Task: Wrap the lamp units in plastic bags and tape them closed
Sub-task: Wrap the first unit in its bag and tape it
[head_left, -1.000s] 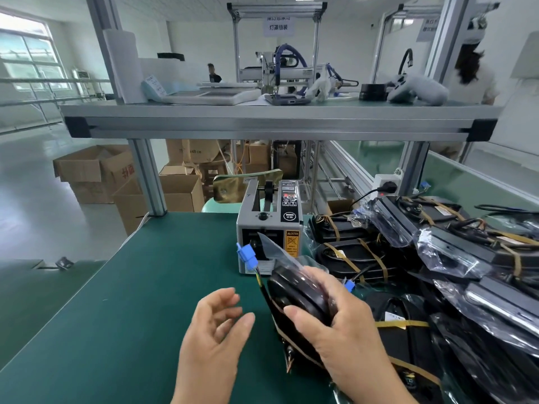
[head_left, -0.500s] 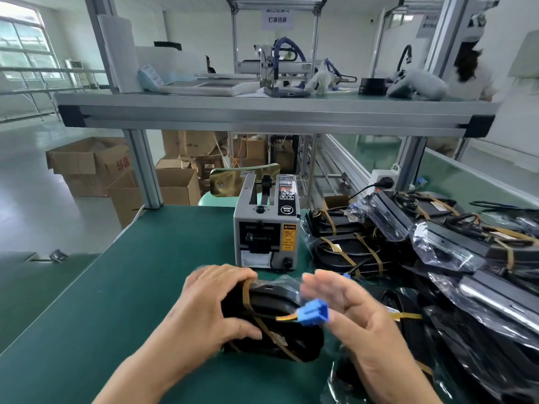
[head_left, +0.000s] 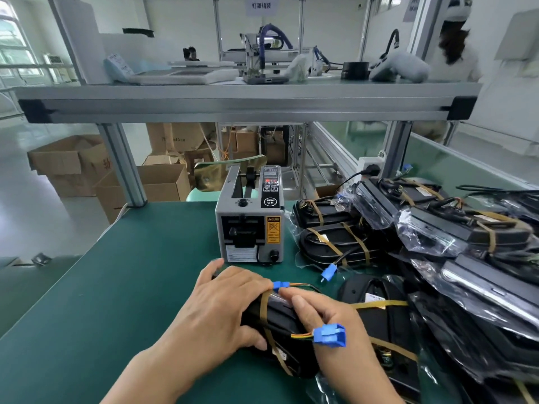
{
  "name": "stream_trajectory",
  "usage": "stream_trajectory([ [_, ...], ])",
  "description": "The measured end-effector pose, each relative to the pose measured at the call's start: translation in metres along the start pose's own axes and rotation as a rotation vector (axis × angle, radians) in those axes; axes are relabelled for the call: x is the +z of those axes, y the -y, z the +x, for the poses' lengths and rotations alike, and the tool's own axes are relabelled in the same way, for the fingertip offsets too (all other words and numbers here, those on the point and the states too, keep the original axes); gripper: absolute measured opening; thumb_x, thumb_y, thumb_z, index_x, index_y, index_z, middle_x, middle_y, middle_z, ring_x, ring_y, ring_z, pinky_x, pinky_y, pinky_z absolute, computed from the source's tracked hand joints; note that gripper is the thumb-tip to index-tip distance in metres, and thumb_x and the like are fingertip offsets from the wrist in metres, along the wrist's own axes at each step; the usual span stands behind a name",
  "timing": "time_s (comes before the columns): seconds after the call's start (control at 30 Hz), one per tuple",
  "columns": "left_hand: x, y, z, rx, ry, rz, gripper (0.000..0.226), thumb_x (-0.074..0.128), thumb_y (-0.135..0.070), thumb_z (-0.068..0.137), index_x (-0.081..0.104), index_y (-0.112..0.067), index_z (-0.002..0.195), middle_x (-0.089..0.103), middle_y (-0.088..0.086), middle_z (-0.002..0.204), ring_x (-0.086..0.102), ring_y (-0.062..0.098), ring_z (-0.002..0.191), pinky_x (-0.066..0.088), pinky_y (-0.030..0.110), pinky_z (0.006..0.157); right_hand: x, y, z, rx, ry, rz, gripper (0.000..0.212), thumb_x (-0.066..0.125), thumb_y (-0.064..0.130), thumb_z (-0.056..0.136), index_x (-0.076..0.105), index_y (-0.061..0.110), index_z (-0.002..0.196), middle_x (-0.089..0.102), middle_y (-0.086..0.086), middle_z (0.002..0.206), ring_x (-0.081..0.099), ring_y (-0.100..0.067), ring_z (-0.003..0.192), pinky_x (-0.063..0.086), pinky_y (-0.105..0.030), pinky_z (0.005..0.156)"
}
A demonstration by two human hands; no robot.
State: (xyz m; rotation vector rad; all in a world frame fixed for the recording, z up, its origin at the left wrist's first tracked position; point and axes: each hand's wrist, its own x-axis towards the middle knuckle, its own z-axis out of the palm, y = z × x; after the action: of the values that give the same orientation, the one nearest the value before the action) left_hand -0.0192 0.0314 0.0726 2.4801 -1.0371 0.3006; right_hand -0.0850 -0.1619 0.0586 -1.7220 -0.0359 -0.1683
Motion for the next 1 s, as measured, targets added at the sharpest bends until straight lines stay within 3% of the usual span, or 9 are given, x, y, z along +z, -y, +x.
stream_trajectory([
  [0.13, 0.007, -0.005, 0.001, 0.017, -0.051, 0.07, 0.078, 0.086, -0.049, 0.054, 0.066, -0.027, 0.126, 0.061, -0.018, 0.126, 0.041, -0.002, 0.129, 0.012, 0.049, 0.118, 0.004, -0.004, 0.0, 0.008, -0.137, 0.106, 0.028, 0.056, 0.013, 0.099, 0.079, 0.025, 0.09, 0.077, 0.014, 0.093, 0.071, 0.0, 0.089, 0.049, -0.009, 0.075],
  [0.23, 0.0, -0.002, -0.001, -0.137, -0.138, -0.102, 0.076, 0.08, -0.058, 0.059, 0.061, -0.04, 0.13, 0.051, -0.027, 0.139, 0.032, -0.005, 0.139, 0.02, 0.045, 0.118, 0.005, -0.007, -0.004, 0.034, -0.245, 0.214, 0.028, 0.058, 0.013, 0.098, 0.082, 0.023, 0.087, 0.078, 0.01, 0.094, 0.072, -0.001, 0.09, 0.049, -0.008, 0.075],
  [0.33, -0.012, 0.008, 0.008, -0.477, -0.351, -0.491, 0.035, 0.078, -0.049, 0.072, 0.069, -0.05, 0.106, 0.065, -0.028, 0.116, 0.056, -0.009, 0.113, 0.044, 0.026, 0.096, 0.007, -0.01, -0.01, 0.01, -0.323, 0.168, 0.029, 0.058, 0.015, 0.098, 0.082, 0.028, 0.089, 0.077, 0.017, 0.096, 0.069, 0.004, 0.096, 0.047, -0.006, 0.078],
  [0.4, -0.01, 0.017, 0.028, -0.741, -0.481, -0.705, 0.009, 0.073, -0.032, 0.085, 0.076, -0.04, 0.088, 0.073, -0.02, 0.09, 0.065, -0.003, 0.082, 0.049, 0.022, 0.078, 0.012, -0.009, -0.012, 0.011, -0.326, 0.136, 0.031, 0.057, 0.017, 0.098, 0.082, 0.035, 0.089, 0.076, 0.022, 0.097, 0.067, 0.007, 0.099, 0.046, -0.005, 0.081],
  [0.5, 0.005, 0.034, 0.06, -1.066, -0.466, -1.088, 0.008, 0.069, -0.018, 0.09, 0.075, -0.016, 0.085, 0.067, -0.002, 0.072, 0.053, 0.008, 0.059, 0.047, 0.022, 0.059, 0.021, -0.005, -0.014, 0.011, -0.322, 0.152, 0.037, 0.055, 0.017, 0.099, 0.079, 0.045, 0.09, 0.076, 0.022, 0.101, 0.066, 0.007, 0.104, 0.047, -0.007, 0.086],
  [0.57, 0.015, 0.042, 0.074, -1.198, -0.433, -1.259, 0.009, 0.067, -0.016, 0.092, 0.071, -0.012, 0.085, 0.062, -0.005, 0.06, 0.047, 0.006, 0.049, 0.042, 0.02, 0.049, 0.023, -0.002, -0.016, 0.012, -0.359, 0.22, 0.04, 0.056, 0.013, 0.098, 0.08, 0.043, 0.087, 0.077, 0.019, 0.101, 0.067, 0.006, 0.103, 0.046, -0.005, 0.084],
  [0.7, 0.023, 0.048, 0.094, -1.252, -0.404, -1.39, 0.024, 0.061, -0.022, 0.098, 0.061, -0.017, 0.074, 0.052, -0.011, 0.045, 0.039, 0.001, 0.033, 0.032, 0.014, 0.036, 0.02, 0.003, -0.017, 0.042, -0.409, 0.296, 0.04, 0.055, 0.007, 0.097, 0.083, 0.029, 0.079, 0.078, 0.013, 0.097, 0.069, 0.006, 0.096, 0.046, -0.002, 0.076],
  [0.83, 0.023, 0.047, 0.107, -1.338, -0.374, -1.425, 0.03, 0.062, -0.029, 0.097, 0.055, -0.02, 0.07, 0.044, -0.01, 0.043, 0.034, 0.003, 0.03, 0.028, 0.014, 0.036, 0.017, 0.005, -0.018, 0.053, -0.412, 0.286, 0.032, 0.056, 0.008, 0.097, 0.082, 0.019, 0.083, 0.078, 0.013, 0.095, 0.069, 0.007, 0.091, 0.049, -0.004, 0.076],
  [1.0, 0.026, 0.048, 0.121, -1.359, -0.535, -1.487, 0.023, 0.062, -0.01, 0.094, 0.053, -0.012, 0.073, 0.049, -0.002, 0.057, 0.038, 0.006, 0.036, 0.025, 0.011, 0.031, 0.018, 0.004, -0.017, 0.093, -0.393, 0.334, 0.03, 0.055, 0.006, 0.097, 0.082, 0.013, 0.085, 0.079, 0.009, 0.094, 0.071, 0.002, 0.091, 0.049, -0.004, 0.074],
])
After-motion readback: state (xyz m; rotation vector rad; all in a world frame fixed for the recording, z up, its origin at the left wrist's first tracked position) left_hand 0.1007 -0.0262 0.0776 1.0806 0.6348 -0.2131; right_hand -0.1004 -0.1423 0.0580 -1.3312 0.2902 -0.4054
